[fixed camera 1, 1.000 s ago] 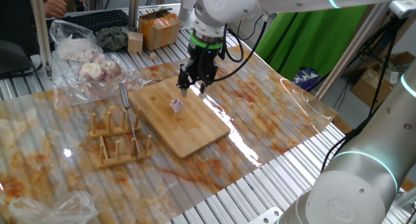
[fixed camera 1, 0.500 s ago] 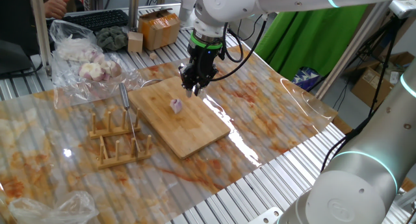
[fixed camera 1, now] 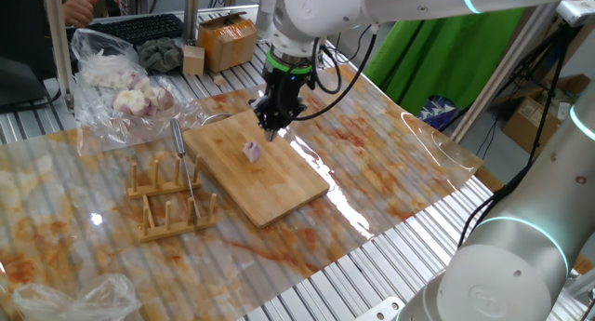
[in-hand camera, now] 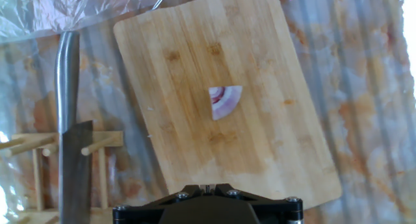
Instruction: Chop the onions
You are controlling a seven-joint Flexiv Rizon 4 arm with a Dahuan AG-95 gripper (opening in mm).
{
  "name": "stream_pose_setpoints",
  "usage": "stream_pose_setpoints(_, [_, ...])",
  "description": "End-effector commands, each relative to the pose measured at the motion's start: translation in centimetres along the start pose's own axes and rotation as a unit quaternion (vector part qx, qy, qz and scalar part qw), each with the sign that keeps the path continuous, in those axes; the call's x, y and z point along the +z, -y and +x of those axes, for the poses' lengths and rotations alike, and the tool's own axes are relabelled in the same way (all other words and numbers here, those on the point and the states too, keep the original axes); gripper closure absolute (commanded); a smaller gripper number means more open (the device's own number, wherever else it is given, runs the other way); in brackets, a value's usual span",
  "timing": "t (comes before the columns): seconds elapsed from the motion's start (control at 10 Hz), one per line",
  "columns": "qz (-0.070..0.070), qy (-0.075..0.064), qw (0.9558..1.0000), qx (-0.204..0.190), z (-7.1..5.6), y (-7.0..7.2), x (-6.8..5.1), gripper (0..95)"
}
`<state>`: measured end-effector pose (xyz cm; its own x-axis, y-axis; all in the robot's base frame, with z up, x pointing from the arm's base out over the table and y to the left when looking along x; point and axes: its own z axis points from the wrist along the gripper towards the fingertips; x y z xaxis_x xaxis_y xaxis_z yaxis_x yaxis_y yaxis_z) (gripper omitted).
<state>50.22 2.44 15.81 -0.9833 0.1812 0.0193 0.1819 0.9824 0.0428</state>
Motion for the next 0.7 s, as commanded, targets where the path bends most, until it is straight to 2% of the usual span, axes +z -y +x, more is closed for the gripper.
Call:
stream_pose_setpoints(0.1, [-0.001,0.002,0.9999,0.011,0.1,-1.1,0.7,95.0])
stream_pose_setpoints(0.5, [-0.004,0.002,0.9990,0.044,0.7,-4.5,2.0,95.0])
stream_pose_setpoints(0.7, [-0.004,0.005,0.9985,0.054,0.8,-5.8,2.4,95.0])
